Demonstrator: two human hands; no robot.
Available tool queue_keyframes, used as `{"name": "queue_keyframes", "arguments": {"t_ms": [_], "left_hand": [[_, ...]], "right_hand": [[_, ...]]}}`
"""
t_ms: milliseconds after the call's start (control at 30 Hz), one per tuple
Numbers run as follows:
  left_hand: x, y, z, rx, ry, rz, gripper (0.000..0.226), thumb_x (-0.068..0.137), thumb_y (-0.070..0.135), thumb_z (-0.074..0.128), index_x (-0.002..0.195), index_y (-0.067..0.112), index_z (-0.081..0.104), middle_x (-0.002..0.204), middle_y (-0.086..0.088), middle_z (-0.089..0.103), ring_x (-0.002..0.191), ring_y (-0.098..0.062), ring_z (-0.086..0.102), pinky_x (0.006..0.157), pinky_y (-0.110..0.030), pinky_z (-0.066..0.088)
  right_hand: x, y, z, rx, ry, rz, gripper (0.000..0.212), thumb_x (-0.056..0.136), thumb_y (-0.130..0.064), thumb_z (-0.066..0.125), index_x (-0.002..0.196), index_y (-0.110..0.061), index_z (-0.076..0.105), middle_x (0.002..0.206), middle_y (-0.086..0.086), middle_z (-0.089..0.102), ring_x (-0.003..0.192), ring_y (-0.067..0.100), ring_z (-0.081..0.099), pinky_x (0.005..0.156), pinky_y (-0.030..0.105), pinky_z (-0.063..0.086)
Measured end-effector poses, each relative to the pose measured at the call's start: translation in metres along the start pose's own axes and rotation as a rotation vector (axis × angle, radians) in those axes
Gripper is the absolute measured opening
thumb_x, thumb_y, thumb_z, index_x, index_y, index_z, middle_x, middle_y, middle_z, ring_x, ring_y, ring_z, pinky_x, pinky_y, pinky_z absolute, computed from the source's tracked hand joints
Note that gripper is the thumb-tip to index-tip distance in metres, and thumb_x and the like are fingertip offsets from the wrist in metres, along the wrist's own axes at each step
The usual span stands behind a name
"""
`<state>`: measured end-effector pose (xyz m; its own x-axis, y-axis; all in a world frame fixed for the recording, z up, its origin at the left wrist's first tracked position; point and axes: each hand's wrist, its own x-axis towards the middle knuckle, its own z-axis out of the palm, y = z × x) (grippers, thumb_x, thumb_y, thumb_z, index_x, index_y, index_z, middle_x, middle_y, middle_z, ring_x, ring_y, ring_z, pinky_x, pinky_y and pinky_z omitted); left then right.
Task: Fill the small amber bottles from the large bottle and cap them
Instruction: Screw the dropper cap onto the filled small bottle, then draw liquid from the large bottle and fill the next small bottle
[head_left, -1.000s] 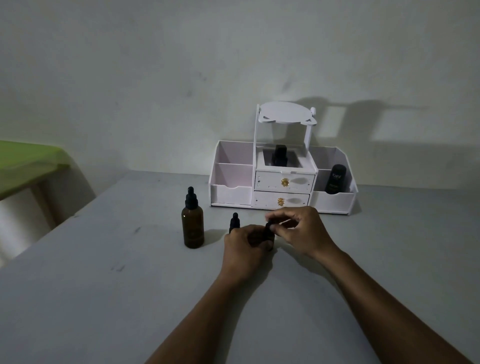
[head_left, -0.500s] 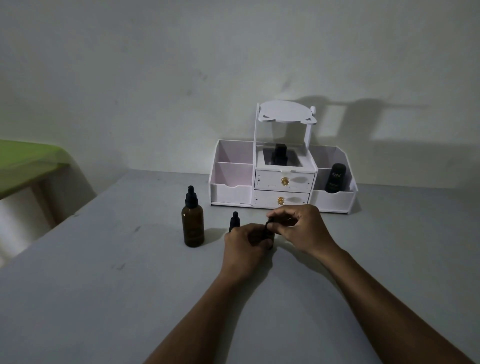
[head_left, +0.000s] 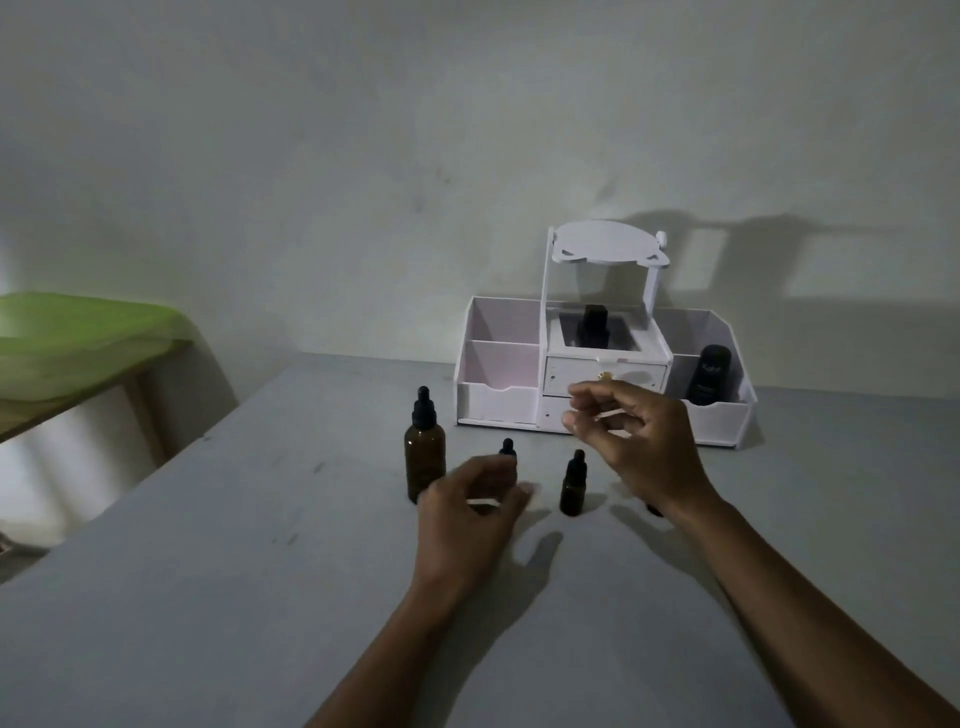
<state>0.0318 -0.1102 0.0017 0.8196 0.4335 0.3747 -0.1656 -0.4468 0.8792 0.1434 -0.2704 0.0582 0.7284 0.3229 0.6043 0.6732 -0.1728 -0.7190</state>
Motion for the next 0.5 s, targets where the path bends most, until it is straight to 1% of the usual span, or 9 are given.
{"name": "queue_keyframes", "arguments": {"t_ms": [67,133,200,233,300,400,433,500], "left_hand": [[0.002,-0.001,-0.026,-0.053,0.164,0.017,0.025,0.083,0.021,0.077,0.108,0.023,0.073,0.093,0.013,0.074,0.083,0.003,0.070,0.074,-0.014,0.057],[0.010,-0.007,-0.050,-0.069,0.299,0.030,0.020,0.083,0.018,0.078,0.102,0.021,0.075,0.086,0.013,0.074,0.076,0.000,0.071,0.068,-0.017,0.056],[0.020,-0.015,-0.067,-0.036,0.379,0.024,0.022,0.081,0.020,0.079,0.103,0.021,0.074,0.086,0.010,0.074,0.075,0.000,0.070,0.063,-0.015,0.054],[0.024,-0.020,-0.073,-0.026,0.391,0.009,0.026,0.080,0.022,0.080,0.105,0.021,0.073,0.087,0.010,0.073,0.077,0.000,0.069,0.062,-0.013,0.054],[0.033,-0.032,-0.079,-0.028,0.346,-0.021,0.037,0.077,0.027,0.083,0.112,0.023,0.070,0.094,0.010,0.072,0.082,0.000,0.069,0.065,-0.015,0.055],[0.042,-0.044,-0.079,-0.050,0.194,-0.050,0.058,0.071,0.033,0.083,0.125,0.024,0.064,0.108,0.010,0.070,0.097,-0.003,0.068,0.070,-0.014,0.054],[0.044,-0.047,-0.077,-0.057,0.151,-0.059,0.060,0.071,0.030,0.084,0.127,0.023,0.063,0.111,0.009,0.069,0.101,-0.003,0.067,0.070,-0.011,0.053],[0.047,-0.050,-0.074,-0.094,0.093,-0.076,0.054,0.073,0.018,0.085,0.124,0.022,0.066,0.110,0.008,0.071,0.103,-0.004,0.066,0.069,-0.008,0.052]], "right_hand": [[0.007,-0.013,0.012,0.026,-0.008,-0.018,0.020,0.083,-0.013,0.079,0.103,-0.015,0.077,0.092,-0.004,0.076,0.085,0.009,0.072,0.076,0.020,0.059],[0.013,-0.025,0.030,0.050,-0.031,-0.032,0.018,0.084,-0.013,0.078,0.101,-0.014,0.077,0.089,-0.005,0.076,0.084,0.008,0.072,0.075,0.021,0.059],[0.022,-0.035,0.050,0.060,-0.064,-0.042,0.016,0.084,-0.015,0.078,0.100,-0.015,0.077,0.088,-0.006,0.076,0.083,0.006,0.071,0.074,0.019,0.059],[0.026,-0.038,0.061,0.055,-0.078,-0.046,0.015,0.084,-0.017,0.078,0.099,-0.016,0.077,0.088,-0.007,0.076,0.083,0.005,0.071,0.074,0.017,0.058],[0.033,-0.041,0.080,0.045,-0.099,-0.043,0.017,0.083,-0.020,0.078,0.100,-0.017,0.077,0.088,-0.007,0.076,0.082,0.004,0.070,0.074,0.012,0.055],[0.040,-0.041,0.105,0.022,-0.151,0.016,0.027,0.082,-0.027,0.079,0.107,-0.016,0.076,0.094,-0.005,0.075,0.084,0.003,0.070,0.073,0.005,0.050],[0.041,-0.041,0.111,0.016,-0.169,0.042,0.030,0.083,-0.029,0.079,0.109,-0.016,0.076,0.095,-0.004,0.075,0.086,0.004,0.069,0.072,0.006,0.050],[0.041,-0.038,0.122,0.009,-0.184,0.077,0.033,0.082,-0.032,0.079,0.110,-0.014,0.075,0.097,-0.002,0.075,0.086,0.005,0.069,0.074,0.010,0.050]]}}
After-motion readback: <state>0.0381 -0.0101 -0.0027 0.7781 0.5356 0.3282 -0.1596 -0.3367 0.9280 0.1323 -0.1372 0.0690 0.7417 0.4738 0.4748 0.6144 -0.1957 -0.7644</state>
